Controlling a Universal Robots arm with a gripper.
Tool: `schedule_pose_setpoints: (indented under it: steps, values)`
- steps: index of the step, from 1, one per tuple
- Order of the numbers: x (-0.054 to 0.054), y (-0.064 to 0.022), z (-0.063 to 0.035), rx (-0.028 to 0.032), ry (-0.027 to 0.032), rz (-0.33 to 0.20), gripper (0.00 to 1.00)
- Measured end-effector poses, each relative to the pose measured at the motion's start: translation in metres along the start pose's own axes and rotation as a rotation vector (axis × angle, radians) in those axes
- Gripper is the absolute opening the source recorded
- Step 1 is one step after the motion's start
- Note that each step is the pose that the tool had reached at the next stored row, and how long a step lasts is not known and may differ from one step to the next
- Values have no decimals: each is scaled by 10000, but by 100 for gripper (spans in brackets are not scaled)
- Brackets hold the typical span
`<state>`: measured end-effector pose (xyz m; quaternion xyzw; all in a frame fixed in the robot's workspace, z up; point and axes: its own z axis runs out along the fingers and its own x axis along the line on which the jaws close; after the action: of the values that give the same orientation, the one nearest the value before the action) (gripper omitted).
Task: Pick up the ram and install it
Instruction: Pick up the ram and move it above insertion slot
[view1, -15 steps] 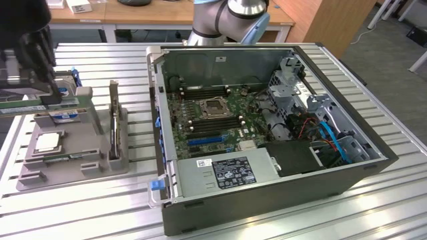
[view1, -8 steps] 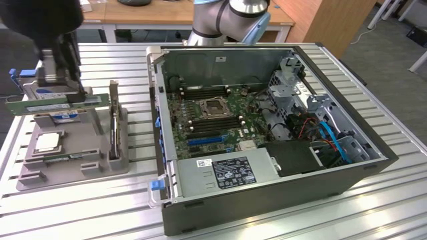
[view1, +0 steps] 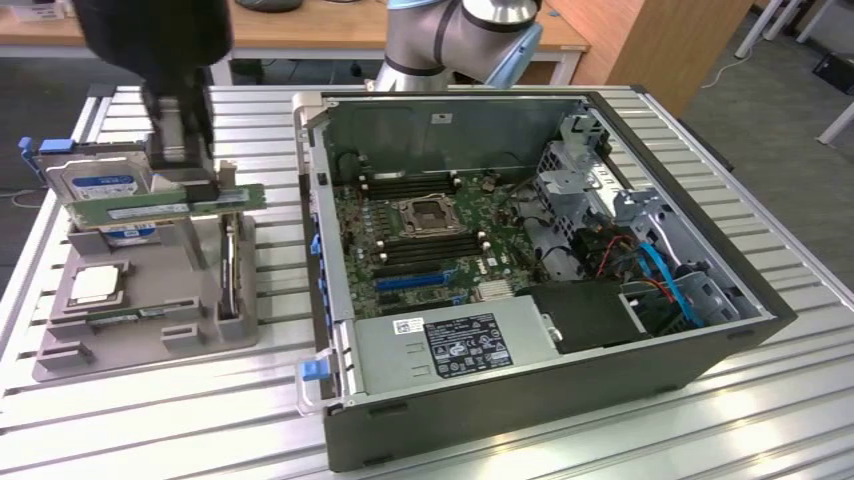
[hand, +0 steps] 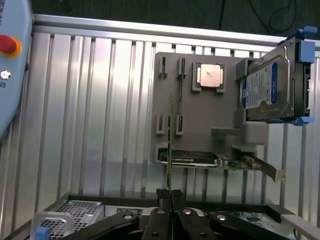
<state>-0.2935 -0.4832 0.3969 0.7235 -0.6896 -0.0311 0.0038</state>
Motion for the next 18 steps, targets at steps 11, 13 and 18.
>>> schedule_pose_setpoints:
  steps: [11,13,18]
  values:
    - [24,-501,-26,-58,-2,0,12]
    - [28,-590,-30,-70,-3,3,12]
    - [38,-817,-41,-101,-5,5,12]
